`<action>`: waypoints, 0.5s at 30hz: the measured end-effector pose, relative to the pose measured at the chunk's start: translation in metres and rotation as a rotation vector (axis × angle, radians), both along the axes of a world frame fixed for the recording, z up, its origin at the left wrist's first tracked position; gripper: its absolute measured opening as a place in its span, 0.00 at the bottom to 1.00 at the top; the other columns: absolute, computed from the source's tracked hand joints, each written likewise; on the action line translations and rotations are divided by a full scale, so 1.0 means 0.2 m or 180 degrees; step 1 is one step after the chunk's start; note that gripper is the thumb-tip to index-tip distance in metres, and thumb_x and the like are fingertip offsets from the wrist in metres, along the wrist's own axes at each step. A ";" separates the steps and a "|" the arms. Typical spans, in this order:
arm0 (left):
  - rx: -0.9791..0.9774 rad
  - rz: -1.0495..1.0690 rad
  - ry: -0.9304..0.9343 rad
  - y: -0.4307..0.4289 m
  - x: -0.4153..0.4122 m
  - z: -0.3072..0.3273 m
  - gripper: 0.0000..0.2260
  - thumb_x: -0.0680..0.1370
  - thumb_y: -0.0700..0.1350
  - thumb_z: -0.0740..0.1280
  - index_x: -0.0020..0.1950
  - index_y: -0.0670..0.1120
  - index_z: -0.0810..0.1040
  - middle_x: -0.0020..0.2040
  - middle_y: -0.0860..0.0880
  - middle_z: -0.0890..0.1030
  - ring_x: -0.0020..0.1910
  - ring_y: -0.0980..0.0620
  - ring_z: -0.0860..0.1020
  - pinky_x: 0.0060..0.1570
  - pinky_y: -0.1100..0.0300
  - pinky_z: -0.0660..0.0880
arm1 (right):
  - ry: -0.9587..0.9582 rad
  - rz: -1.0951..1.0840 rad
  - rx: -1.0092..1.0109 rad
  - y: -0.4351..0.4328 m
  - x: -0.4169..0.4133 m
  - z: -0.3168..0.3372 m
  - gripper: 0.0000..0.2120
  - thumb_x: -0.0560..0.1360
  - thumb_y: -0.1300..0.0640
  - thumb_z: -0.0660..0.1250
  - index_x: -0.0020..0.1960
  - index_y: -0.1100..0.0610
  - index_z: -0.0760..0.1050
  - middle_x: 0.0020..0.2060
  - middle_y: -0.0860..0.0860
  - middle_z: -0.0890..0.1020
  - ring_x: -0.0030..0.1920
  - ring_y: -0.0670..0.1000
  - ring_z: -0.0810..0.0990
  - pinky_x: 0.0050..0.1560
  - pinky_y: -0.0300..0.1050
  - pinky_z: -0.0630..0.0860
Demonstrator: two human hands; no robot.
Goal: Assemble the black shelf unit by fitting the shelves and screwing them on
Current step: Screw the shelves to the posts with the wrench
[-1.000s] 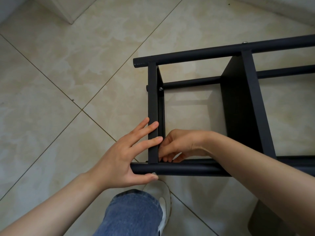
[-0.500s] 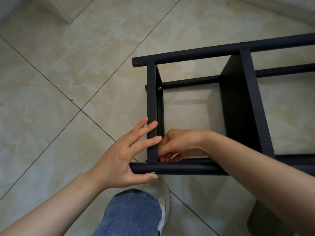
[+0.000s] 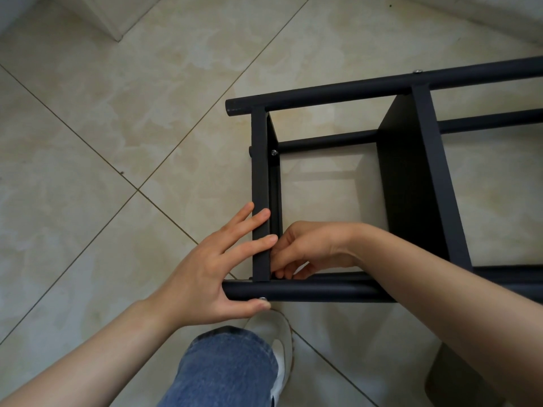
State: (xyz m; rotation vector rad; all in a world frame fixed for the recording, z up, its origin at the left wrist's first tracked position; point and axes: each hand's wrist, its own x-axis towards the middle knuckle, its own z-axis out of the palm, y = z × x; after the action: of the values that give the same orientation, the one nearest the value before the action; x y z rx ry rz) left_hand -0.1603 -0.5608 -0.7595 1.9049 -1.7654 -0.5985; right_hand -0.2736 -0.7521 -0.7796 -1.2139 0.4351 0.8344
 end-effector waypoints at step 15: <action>-0.0017 -0.0003 -0.0027 0.00 0.00 -0.01 0.34 0.72 0.59 0.75 0.74 0.47 0.72 0.81 0.46 0.62 0.81 0.44 0.56 0.76 0.56 0.62 | 0.0049 0.0145 -0.0171 0.00 0.00 0.00 0.07 0.75 0.55 0.71 0.39 0.54 0.84 0.33 0.48 0.81 0.38 0.46 0.77 0.46 0.40 0.74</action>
State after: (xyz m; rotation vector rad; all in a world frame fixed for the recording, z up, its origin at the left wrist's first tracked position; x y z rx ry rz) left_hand -0.1599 -0.5606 -0.7611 1.9058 -1.7717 -0.5863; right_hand -0.2729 -0.7529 -0.7800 -1.2717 0.4462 0.8763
